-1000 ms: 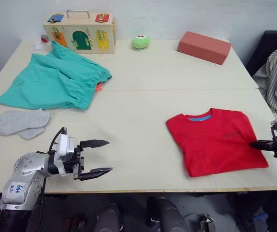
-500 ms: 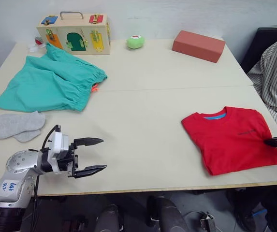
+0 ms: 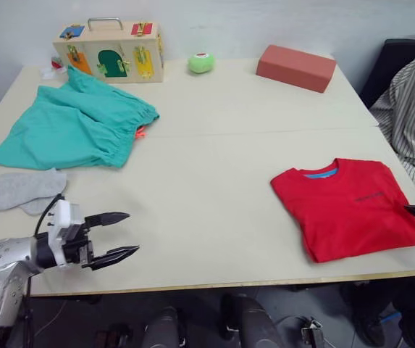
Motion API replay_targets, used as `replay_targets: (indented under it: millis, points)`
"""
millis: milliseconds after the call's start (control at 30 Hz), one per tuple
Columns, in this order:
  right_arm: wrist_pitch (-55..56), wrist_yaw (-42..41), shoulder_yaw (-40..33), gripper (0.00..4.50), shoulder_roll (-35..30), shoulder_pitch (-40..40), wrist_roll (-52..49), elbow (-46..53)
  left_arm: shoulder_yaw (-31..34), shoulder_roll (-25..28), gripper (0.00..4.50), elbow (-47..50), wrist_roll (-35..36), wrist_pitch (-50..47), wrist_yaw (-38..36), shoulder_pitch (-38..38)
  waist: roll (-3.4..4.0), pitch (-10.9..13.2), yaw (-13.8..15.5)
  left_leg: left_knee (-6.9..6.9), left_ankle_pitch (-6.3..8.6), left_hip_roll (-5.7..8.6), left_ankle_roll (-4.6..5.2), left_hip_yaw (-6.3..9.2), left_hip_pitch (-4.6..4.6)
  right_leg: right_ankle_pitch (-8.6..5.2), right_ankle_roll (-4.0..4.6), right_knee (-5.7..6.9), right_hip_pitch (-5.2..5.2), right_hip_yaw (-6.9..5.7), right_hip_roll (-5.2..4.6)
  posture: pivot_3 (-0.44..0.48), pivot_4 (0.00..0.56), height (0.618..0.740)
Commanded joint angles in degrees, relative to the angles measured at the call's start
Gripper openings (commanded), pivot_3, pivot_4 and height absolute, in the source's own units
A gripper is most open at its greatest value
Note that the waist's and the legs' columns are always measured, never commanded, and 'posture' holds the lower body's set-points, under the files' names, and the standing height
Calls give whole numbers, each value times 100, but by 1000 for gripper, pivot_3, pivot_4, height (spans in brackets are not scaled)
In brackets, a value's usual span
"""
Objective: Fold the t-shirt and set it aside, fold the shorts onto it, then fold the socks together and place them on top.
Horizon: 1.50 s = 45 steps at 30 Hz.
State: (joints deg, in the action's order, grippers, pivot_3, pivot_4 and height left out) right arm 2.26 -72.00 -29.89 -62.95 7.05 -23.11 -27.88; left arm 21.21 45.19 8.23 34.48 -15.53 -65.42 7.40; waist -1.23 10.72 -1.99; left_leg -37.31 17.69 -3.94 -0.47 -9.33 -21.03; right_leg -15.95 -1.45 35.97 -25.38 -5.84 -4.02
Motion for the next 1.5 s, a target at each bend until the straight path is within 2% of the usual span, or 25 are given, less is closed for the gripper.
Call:
replay_targets:
  millis: [33, 133, 267, 400, 567, 767, 833, 900, 933, 967, 1000, 1067, 1167, 1233, 1333, 1367, 1500]
  points:
    - [310, -26, -244, 4445, 566, -660, -390, 1620, 706, -86, 4500, -173, -165, 342, 326, 370, -7, 1, 19, 0, 1, -2, 0, 4, -3, 0, 0, 1, -1, -2, 1, 0, 150, 740]
    - [805, 273, 369, 4445, 1435, -1125, -317, 3217, 1555, -249, 4500, -523, -370, 790, 657, 986, -9, 0, -3, 13, 6, -7, 3, 2, -2, -1, 3, -1, -6, -1, 2, 0, 150, 740]
    - [993, 532, 895, 4445, 2210, -1430, -338, 3891, 2228, -400, 4500, -922, -438, 998, 977, 1477, -6, 2, 40, 11, 14, -8, 12, 4, -4, -6, 12, 1, -10, -4, 1, 0, 150, 740]
    - [1342, 680, 1527, 4445, 2813, -1791, -127, 4263, 2820, -570, 4500, -1274, -433, 868, 1526, 1827, -36, -15, 74, 4, 29, 1, 20, 18, -7, -8, 20, 1, -4, -16, -15, 0, 150, 740]
    - [1827, 775, 1914, 4445, 3073, -2072, 199, 4144, 3032, -680, 4500, -1092, -200, 449, 1913, 1856, -45, -21, 75, -1, 43, 17, 30, 21, -7, -9, 21, 2, 1, -22, -39, 0, 150, 740]
    - [1295, 1257, 2054, 4445, 3031, -1858, 7, 4574, 2886, -446, 4500, -603, 67, -23, 2079, 1438, -61, -30, 53, 0, 41, 16, 26, 23, -5, -9, 23, 8, 2, -22, -40, 0, 150, 740]
    - [1094, 1444, 2066, 4445, 3071, -1752, -102, 4724, 2648, -185, 4500, -611, -104, -60, 2035, 1177, -31, -12, 29, 4, 28, 27, 34, 79, -9, -9, 24, -1, 38, -64, -53, 0, 150, 740]
    - [915, 1711, 2045, 4445, 3150, -1653, -184, 4898, 2340, 94, 4500, -654, -159, -179, 1951, 815, -1, 6, -7, 20, -11, 65, 56, 263, -16, -30, 13, -51, 189, -261, -110, 0, 150, 740]
    - [863, 1796, 2055, 4445, 3159, -1609, -180, 4989, 2115, 255, 4500, -708, -206, -278, 1946, 557, 4, 8, -13, 17, -27, 101, 56, 351, -18, -55, 0, -43, 219, -344, -150, 0, 150, 740]
    - [827, 1851, 2065, 4445, 3156, -1583, -173, 5052, 1965, 359, 4500, -749, -241, -351, 1946, 385, 9, 11, 45, 11, -45, 121, 53, 398, -13, -74, -24, -21, 207, -369, -175, 0, 150, 740]
    - [769, 1884, 2087, 4445, 3143, -1551, -190, 5139, 1649, 529, 4500, -838, -351, -410, 1904, 65, 19, 17, 112, 0, -42, 121, 48, 372, -23, -86, -14, 5, 186, -344, -175, 0, 150, 740]
    - [666, 1914, 2135, 4445, 3123, -1488, -266, 5296, 812, 826, 4500, -1195, -776, -372, 1833, -856, 31, 23, 292, 5, -45, 123, 47, 370, -21, -87, -9, 7, 183, -333, -170, 0, 150, 740]
    - [586, 1938, 2187, 4445, 3095, -1373, -287, 5380, 6, 948, 4500, -1811, -1289, -124, 1695, -1870, 29, 22, 363, 8, -44, 116, 32, 367, -23, -87, -1, 6, 181, -333, -159, 0, 150, 740]
    - [487, 2067, 2206, 4445, 3130, -1239, -305, 5428, -749, 842, 4500, -2620, -1825, 304, 1497, -2944, 26, 23, 352, 11, -42, 116, 40, 350, -22, -87, -1, 3, 180, -326, -162, 0, 150, 740]
    - [365, 2216, 2166, 4445, 3131, -1167, -280, 5481, -2135, 290, 4500, -4893, -3224, 1475, 1479, -5188, 13, 21, 407, 2, -42, 122, 44, 329, -23, -85, -4, 9, 177, -328, -157, 0, 150, 740]
    - [321, 2265, 2143, 4445, 3109, -1194, -239, 5500, -2471, 141, 4500, -5597, -3607, 1794, 1505, -5713, 3, 18, 412, -8, -44, 125, 44, 330, -30, -84, -6, 13, 176, -330, -149, 0, 150, 740]
    - [247, 2338, 2066, 4445, 2997, -1381, -155, 5652, -3042, -164, 4500, -7234, -4360, 2753, 1822, -6698, -8, 12, 291, -8, -42, 126, 43, 266, -20, -77, -20, 14, 167, -322, -140, 0, 150, 740]
